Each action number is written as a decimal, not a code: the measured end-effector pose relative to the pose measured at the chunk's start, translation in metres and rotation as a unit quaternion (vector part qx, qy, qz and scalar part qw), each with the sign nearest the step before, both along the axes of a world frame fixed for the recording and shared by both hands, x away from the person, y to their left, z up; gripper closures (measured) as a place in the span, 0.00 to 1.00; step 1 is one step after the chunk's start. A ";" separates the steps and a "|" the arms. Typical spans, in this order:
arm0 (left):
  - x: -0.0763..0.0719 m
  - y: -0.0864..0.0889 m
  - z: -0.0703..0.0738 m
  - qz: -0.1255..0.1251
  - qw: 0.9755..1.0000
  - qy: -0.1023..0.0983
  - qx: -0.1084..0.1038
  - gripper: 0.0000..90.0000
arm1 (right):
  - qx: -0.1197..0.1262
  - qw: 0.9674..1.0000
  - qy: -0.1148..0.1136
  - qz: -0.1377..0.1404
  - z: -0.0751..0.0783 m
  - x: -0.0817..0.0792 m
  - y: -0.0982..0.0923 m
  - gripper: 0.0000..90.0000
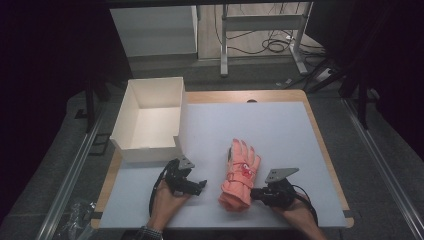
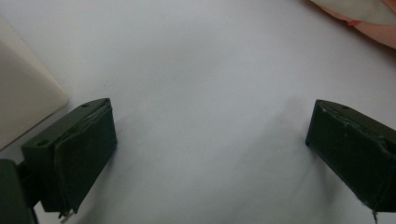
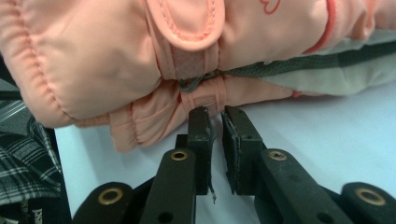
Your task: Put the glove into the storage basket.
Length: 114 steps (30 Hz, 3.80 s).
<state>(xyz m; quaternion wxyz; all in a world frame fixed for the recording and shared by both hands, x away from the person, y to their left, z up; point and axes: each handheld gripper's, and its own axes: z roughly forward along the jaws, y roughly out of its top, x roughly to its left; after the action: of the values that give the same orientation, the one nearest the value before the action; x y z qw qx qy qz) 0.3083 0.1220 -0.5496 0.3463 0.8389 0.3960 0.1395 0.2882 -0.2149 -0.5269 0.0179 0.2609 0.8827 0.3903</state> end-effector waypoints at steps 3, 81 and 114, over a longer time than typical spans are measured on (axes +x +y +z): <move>0.000 0.000 0.000 0.000 1.000 0.000 0.000 0.02 | 0.004 1.000 0.001 0.003 -0.001 0.001 0.005 0.87; 0.039 -0.036 0.086 -0.118 0.993 0.009 0.016 0.00 | -0.027 0.978 -0.086 -0.190 0.000 0.056 -0.049 0.26; 0.073 -0.078 0.032 -0.181 0.971 0.091 0.124 0.18 | -0.062 0.973 -0.092 -0.203 -0.004 0.060 -0.060 0.22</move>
<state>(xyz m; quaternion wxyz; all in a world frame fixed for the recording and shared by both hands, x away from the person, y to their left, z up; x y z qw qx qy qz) 0.3818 0.0436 -0.5176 0.2218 0.9422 0.2468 0.0453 0.3480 -0.2753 -0.5305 0.1935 0.3960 0.8284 0.3457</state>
